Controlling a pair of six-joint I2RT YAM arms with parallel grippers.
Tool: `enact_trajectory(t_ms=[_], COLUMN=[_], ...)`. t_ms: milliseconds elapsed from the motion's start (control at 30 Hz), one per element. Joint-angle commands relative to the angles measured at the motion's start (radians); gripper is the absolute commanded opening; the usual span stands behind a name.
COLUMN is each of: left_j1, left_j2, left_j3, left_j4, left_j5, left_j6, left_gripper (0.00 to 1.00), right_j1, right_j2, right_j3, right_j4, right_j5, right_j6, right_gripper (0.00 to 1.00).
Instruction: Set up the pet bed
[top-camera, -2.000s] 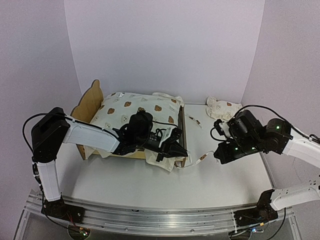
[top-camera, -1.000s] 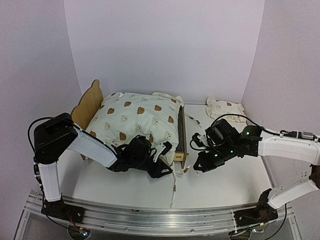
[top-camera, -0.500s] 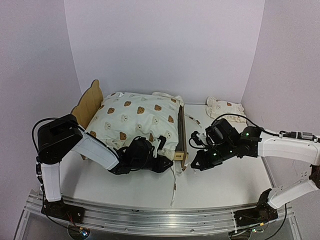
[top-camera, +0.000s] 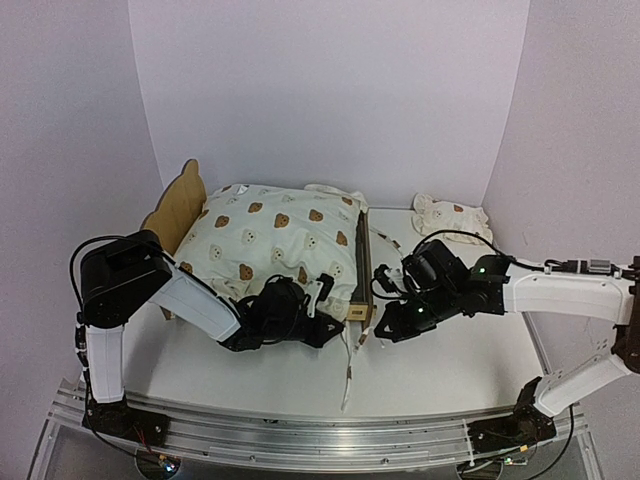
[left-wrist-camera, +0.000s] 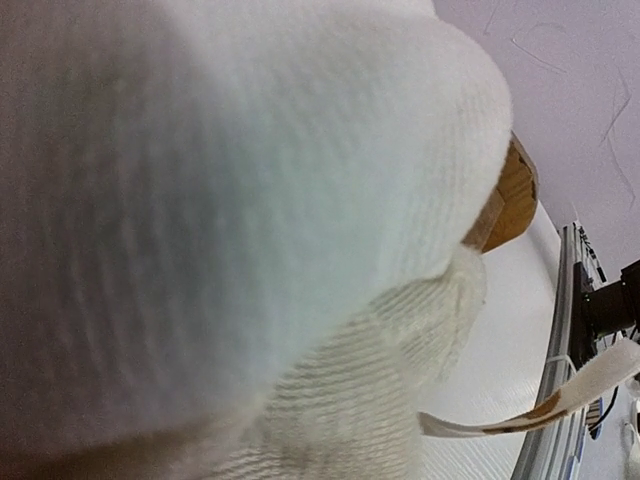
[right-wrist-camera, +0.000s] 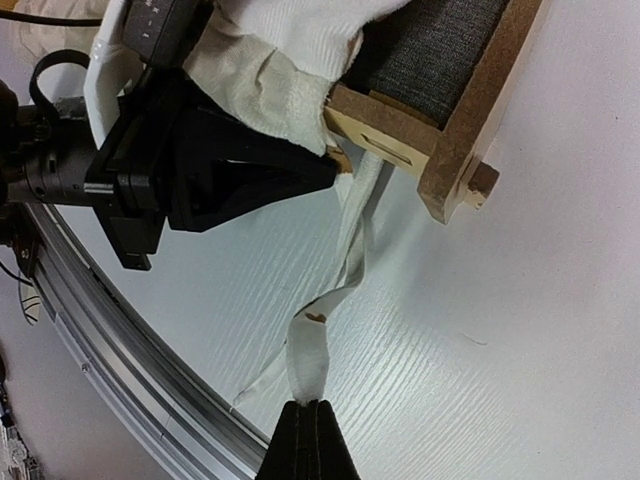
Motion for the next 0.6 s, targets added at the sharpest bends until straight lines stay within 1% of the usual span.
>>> enact_trajectory(t_ms=[0, 67, 233, 433, 567], left_j1=[0.01, 0.011, 0.021, 0.036, 0.064], left_j2=[-0.082, -0.121, -0.175, -0.201, -0.201], left_j3=[-0.032, -0.055, -0.088, -0.108, -0.124], left_j4=[0.009, -0.001, -0.026, -0.018, -0.016], left_j5=[0.054, 0.079, 0.146, 0.3, 0.355], left_j6=[0.084, 0.117, 0.164, 0.219, 0.221], left_gripper=[0.0, 0.0, 0.0, 0.0, 0.0], right_j1=[-0.002, -0.003, -0.004, -0.015, -0.039], right_j2=[0.071, 0.114, 0.2, 0.292, 0.328], right_j3=[0.057, 0.073, 0.115, 0.137, 0.089], right_j4=[0.064, 0.09, 0.15, 0.258, 0.403], right_j5=[0.063, 0.096, 0.089, -0.017, -0.099], right_j6=[-0.019, -0.031, -0.052, -0.051, -0.009], right_gripper=[0.0, 0.0, 0.0, 0.0, 0.0])
